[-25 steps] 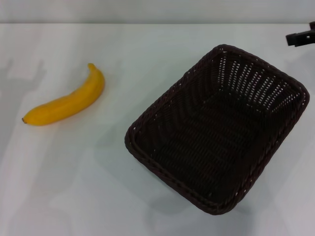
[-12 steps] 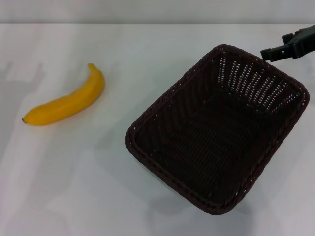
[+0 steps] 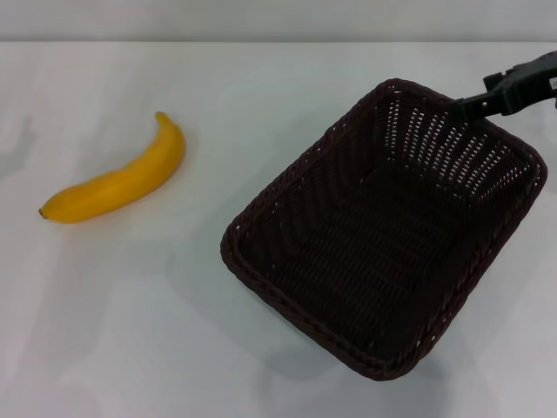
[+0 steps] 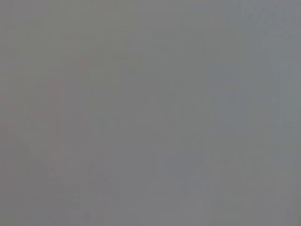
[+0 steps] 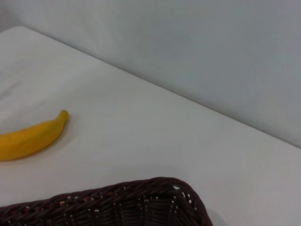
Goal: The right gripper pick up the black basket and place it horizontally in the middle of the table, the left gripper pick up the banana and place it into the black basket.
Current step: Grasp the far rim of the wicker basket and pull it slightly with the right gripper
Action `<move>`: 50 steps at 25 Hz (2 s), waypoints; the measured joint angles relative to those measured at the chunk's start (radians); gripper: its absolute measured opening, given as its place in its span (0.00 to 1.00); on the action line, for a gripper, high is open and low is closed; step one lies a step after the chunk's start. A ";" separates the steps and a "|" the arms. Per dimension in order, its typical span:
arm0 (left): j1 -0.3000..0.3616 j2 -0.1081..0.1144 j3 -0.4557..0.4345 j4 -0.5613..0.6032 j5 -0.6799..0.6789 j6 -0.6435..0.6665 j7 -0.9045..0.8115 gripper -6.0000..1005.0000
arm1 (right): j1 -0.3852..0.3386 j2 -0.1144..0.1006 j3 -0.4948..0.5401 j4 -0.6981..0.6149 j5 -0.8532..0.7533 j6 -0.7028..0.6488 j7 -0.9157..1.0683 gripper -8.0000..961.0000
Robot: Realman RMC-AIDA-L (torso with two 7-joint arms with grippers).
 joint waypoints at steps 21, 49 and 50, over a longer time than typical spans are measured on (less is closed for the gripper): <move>0.004 -0.001 -0.004 0.000 0.003 -0.012 0.000 0.88 | 0.080 -0.005 -0.027 -0.204 0.013 -0.069 -0.076 0.79; 0.004 -0.002 0.008 -0.009 0.005 -0.025 -0.003 0.88 | 0.108 -0.011 -0.069 -0.240 -0.067 -0.068 -0.220 0.79; 0.004 -0.002 0.008 -0.009 0.005 -0.025 -0.003 0.88 | 0.108 -0.010 -0.078 -0.241 -0.067 -0.068 -0.218 0.79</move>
